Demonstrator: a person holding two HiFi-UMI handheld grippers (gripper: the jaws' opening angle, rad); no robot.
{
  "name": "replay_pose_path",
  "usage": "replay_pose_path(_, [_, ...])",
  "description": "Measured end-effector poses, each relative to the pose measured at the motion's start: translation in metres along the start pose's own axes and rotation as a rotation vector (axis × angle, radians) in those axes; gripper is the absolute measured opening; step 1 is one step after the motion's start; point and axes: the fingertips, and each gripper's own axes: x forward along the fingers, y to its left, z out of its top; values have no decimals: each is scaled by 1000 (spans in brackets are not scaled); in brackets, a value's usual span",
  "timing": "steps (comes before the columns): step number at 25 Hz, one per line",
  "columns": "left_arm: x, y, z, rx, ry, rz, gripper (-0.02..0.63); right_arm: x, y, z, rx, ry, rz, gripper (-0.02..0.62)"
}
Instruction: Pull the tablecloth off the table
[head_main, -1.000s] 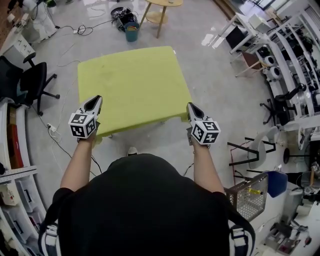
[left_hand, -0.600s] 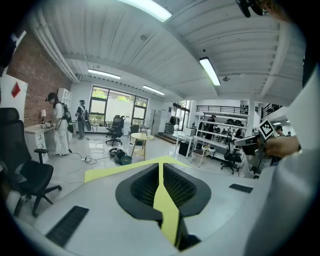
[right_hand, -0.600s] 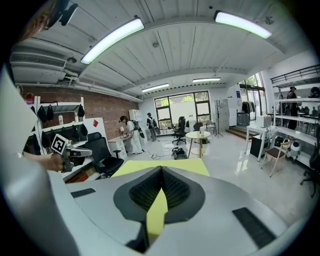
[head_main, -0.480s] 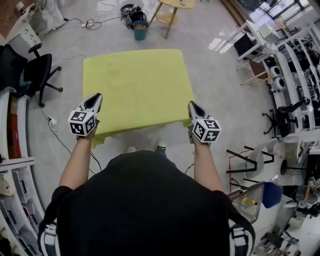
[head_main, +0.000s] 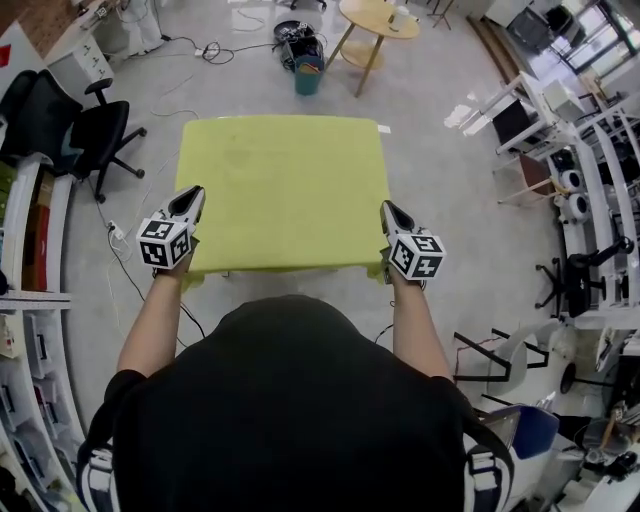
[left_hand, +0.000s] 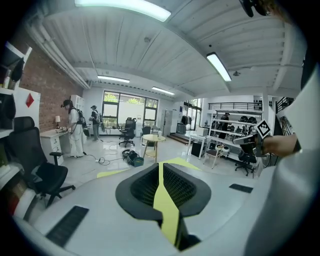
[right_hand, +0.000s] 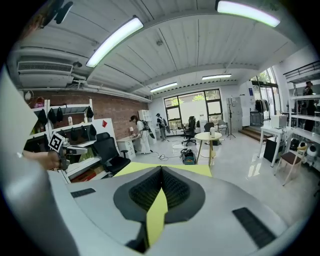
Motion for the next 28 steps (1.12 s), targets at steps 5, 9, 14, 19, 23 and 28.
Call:
replay_pose_path(5, [-1,-7,5,3,-2,49,48,9,-15,11,-17,-15,39,17])
replay_pose_path(9, [0,-16,16,6,-9,78,48,12,-31,20,-21,-16,56,17])
replay_pose_path(14, [1,-24,16,3,-15,102,48,12,-44,23,-43,-14,67,17])
replay_pose_path(19, [4,-18,10,-3,2,113,48,21,-45,22,-58,0,81,17])
replay_pose_path(23, [7,-13,-4,-8,33,123,49,25,-49,9,-54,29,83,17])
replay_pose_path(28, [14,11,-34,-35,86,154,49,37,-67,-22,-83,112,48,18])
